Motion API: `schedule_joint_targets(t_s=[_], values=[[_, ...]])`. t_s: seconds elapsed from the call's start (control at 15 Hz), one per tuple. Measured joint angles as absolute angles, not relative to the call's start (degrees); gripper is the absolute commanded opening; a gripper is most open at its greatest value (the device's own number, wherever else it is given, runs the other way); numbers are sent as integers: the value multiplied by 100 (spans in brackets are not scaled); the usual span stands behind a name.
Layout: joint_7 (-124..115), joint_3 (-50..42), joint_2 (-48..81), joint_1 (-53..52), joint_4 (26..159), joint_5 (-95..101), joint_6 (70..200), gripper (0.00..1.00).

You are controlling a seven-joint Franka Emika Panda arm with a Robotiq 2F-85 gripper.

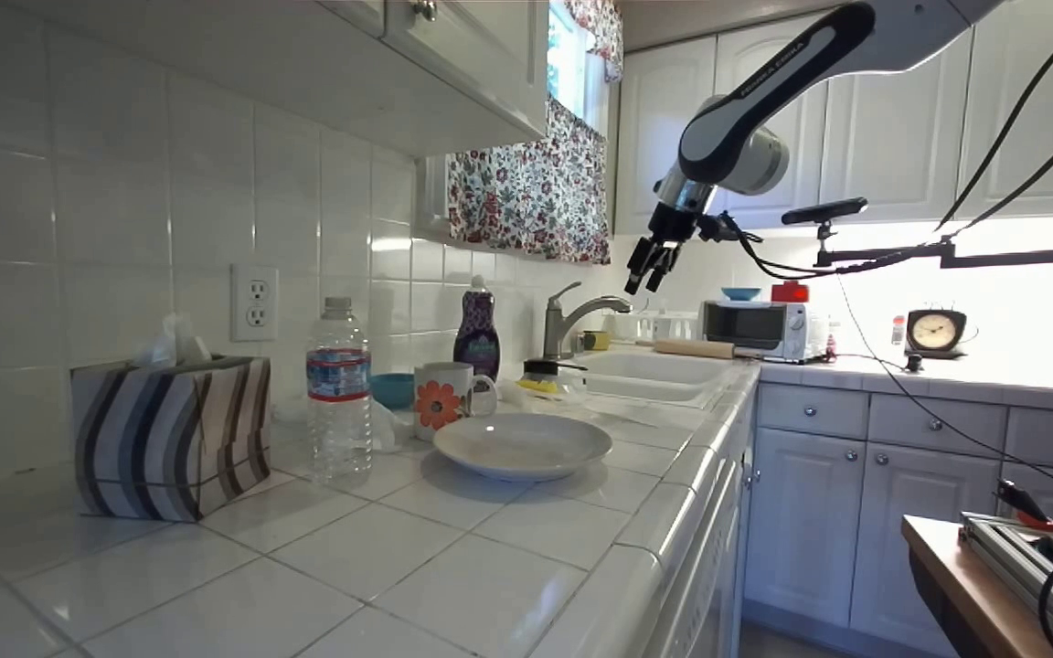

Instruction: Pour some dishwashing liquid in the sink.

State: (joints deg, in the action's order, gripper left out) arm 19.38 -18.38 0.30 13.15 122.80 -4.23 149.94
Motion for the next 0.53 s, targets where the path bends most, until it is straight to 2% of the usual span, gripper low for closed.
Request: schedule_joint_targets(t_s=[0.2,0.53], values=[[2573,-1853,204,1408,12280,-735,15726,100],[4768,-1568,577,1674,11885,-2869,16274,100]])
